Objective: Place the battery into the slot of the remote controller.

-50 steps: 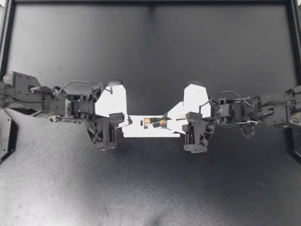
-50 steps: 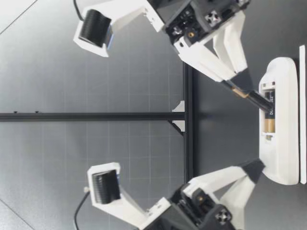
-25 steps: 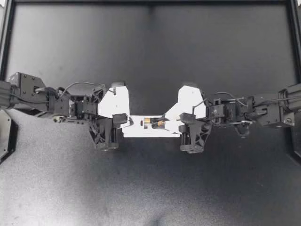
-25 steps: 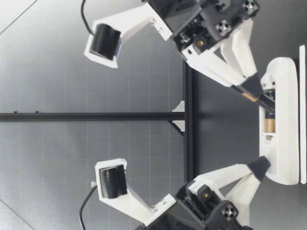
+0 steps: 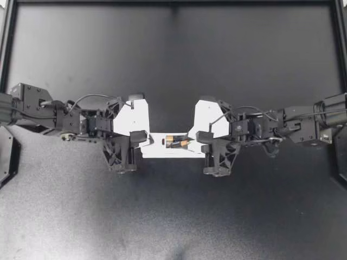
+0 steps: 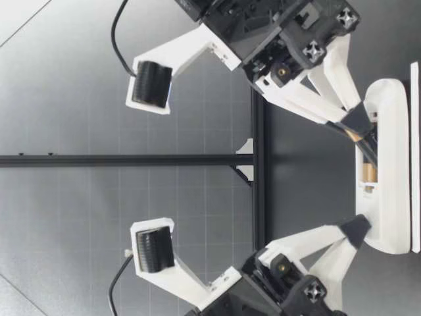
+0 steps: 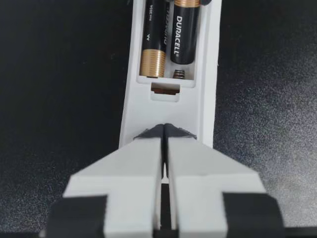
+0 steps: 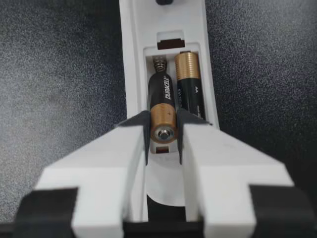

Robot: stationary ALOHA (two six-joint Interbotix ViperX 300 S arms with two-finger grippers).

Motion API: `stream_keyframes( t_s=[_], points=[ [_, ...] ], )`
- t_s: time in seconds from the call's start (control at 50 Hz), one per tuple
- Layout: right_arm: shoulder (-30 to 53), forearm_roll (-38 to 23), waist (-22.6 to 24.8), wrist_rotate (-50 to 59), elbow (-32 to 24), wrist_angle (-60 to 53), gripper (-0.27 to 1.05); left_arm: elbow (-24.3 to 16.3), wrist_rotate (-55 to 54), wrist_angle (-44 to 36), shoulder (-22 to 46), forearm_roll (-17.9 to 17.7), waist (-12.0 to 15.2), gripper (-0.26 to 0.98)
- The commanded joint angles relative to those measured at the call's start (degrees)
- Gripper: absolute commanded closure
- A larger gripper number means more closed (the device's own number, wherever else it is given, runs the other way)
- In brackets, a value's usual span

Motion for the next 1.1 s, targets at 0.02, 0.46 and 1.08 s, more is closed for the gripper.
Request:
stream_keyframes(
  t_s=[0.02,0.46,1.08],
  points=[
    [-0.8,-0.1,-0.5,0.0,-1.5,1.0,0.74,-0.5,-0.1,0.2,-0.5,0.2,0.2,0.85],
    [-1.4,-0.3,0.7,0.1,-3.4,2.0,0.42,-0.4,-0.3,0.2,-0.5,0.1,0.2,0.85],
    [-8.1,8.8,1.1,20.4,1.8,-4.0,0.42,-0.4,-0.4,0.2,-0.7,0.0,0.2,0.85]
  ],
)
